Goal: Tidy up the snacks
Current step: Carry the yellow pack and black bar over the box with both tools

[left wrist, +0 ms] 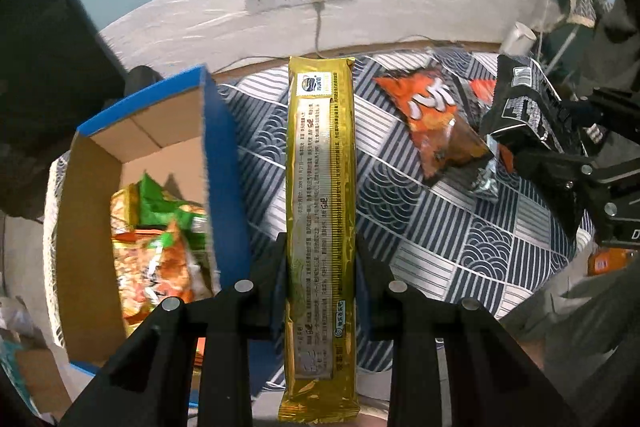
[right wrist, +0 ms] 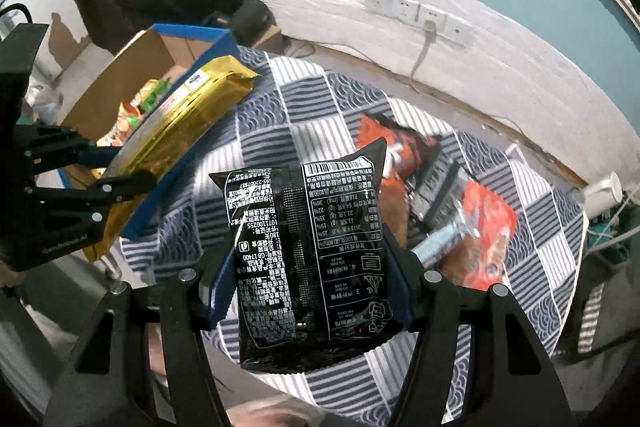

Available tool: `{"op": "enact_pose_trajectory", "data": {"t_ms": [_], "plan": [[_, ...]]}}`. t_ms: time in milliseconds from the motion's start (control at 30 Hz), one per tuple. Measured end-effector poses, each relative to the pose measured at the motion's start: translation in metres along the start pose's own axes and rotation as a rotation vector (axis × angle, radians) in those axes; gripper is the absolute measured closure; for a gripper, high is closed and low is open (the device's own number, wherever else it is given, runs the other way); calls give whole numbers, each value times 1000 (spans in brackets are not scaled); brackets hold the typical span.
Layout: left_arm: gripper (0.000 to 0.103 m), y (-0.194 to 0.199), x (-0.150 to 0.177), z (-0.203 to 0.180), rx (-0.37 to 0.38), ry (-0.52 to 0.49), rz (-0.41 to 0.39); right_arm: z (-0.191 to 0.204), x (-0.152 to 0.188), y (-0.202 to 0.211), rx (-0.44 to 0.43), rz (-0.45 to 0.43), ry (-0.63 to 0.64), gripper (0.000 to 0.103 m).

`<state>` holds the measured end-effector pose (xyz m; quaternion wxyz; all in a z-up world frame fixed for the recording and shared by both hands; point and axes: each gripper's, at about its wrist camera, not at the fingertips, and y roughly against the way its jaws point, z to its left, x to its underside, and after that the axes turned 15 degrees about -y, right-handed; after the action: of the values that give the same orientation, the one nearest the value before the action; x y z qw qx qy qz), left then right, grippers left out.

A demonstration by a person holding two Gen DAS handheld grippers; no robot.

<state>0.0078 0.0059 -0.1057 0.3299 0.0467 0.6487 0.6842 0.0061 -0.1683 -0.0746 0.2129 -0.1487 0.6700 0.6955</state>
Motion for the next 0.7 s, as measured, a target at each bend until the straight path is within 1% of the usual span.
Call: {"op": "enact_pose_trajectory", "data": {"t_ms": [200, 433, 700], "plan": [[74, 11, 5, 25, -40, 35, -25, 31, -23, -2, -32, -18, 25, 40], [74, 20, 15, 62, -71, 96, -40, 74, -44, -12, -50, -8, 80, 40], [74, 25, 35, 93, -113, 143, -34, 123, -58, -28, -70, 9, 141, 40]]}}
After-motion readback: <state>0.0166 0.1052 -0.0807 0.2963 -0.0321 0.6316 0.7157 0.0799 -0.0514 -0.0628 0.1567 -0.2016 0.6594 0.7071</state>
